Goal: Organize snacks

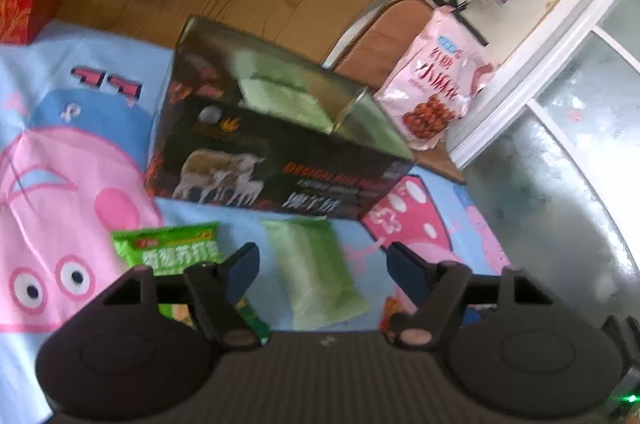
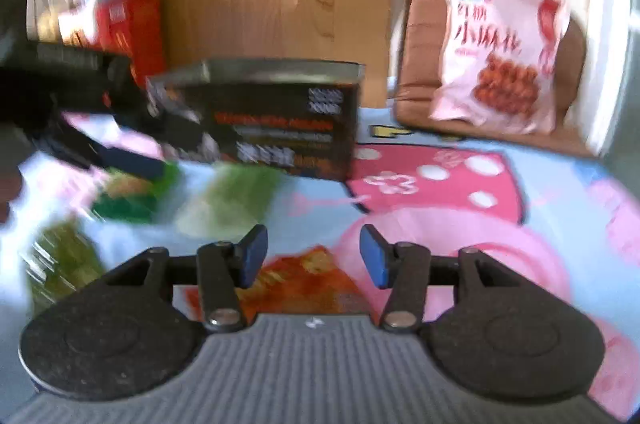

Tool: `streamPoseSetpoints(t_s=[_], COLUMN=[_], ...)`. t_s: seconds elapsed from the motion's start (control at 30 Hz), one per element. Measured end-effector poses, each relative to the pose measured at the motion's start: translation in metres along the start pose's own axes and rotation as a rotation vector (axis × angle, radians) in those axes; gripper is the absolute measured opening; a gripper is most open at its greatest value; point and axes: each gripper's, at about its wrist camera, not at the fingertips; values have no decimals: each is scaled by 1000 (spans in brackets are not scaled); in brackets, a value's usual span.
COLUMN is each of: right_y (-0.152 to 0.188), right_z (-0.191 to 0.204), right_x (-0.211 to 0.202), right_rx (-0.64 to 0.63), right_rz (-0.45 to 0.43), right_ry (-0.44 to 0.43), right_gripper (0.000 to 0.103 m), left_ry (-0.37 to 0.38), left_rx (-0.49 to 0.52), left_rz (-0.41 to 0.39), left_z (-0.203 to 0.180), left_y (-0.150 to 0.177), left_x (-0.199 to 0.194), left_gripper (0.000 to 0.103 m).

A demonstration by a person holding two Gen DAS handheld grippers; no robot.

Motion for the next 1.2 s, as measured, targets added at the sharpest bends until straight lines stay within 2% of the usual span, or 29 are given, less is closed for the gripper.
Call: streamPoseSetpoints(t_s=[0.07,0.17,0.27,0.33,0.37,0.5,0.57,0.63,0.73,0.8,0.9,0.97,1.03,1.13,1.2], right_y=[-6,-15,-22,-22,-24,-22,-16,-13,0,13,23,20,13,2,-1], right_z=[3,20,33,42,46,44,29,4,-35,-57,-71,-75,-84,-94,-97], right_x=[9,29,60,68,70,61,54,49,43,46,52,51,38,12,0], right_rx=[18,-35,-70,-100,-120,-100,-1,182,481,676,824,814,790,714,667], right_rz=[0,13,103,88,83,64,54,54,60,68,120,139,80,-19,-68], right_ry=[-64,-114,-130,-125,-126,-139,-152,-227,-436,-621,-789,-755,-604,-318,-225], right_gripper=[59,74,77,76,63,59,59,59,59,60,64,64,67,70,70], left_ry=[15,20,8,-1,-5,-12,-15,-1,35,55,59,47,29,17,16], left_rx=[1,-21,-37,-44,-50,-73,-81,-99,-129,-140,-135,-129,-134,-145,-142], left_rz=[-7,-5,-3,-3,-1,17,25,37,52,52,50,44,36,29,27], left_z=[-4,-4,-2,0,2,7,8,9,8,5,1,0,2,5,5], left_y=[-2,-6,-6,-6,-5,-3,-1,1,2,3,5,7,7,6,5], left_x=[-1,0,-2,-2,-2,0,2,4,6,5,1,-2,-6,-9,-8], left_gripper=[76,76,76,76,76,76,76,76,77,77,77,77,77,77,77])
Point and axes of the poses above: each gripper's, at about its wrist camera, not at the fingertips, and x roughly the way its jaws point, z to its left, y to its underside, and after that the axes turned 9 degrees about -x, right-handed
